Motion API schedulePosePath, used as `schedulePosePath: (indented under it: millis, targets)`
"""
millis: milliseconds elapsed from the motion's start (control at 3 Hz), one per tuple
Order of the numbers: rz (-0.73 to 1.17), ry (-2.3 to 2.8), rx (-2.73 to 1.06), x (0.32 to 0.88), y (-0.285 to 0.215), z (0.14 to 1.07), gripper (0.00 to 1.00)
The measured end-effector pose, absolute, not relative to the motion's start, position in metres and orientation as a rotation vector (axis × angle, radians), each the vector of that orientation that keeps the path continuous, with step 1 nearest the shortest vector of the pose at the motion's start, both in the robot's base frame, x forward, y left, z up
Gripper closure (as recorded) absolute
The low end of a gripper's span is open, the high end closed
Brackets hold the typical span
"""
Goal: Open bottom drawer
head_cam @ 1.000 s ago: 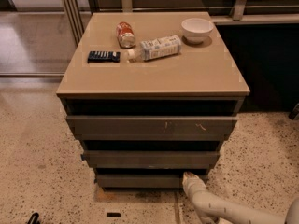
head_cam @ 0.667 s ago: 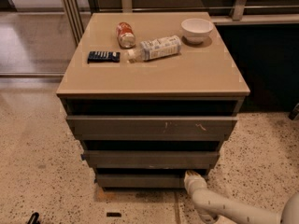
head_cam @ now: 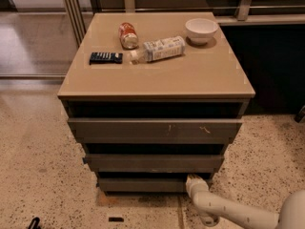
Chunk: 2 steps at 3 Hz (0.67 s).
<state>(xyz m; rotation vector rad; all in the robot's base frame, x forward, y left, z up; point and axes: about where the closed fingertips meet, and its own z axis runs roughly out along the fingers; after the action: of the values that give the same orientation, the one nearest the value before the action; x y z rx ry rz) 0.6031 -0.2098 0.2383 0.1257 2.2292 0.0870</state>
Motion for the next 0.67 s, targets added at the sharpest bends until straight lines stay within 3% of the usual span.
schedulePosePath:
  millis: [667]
  targets:
    - [0.054, 2.276, 0.131, 0.619, -0.2115, 0.2181, 1.0]
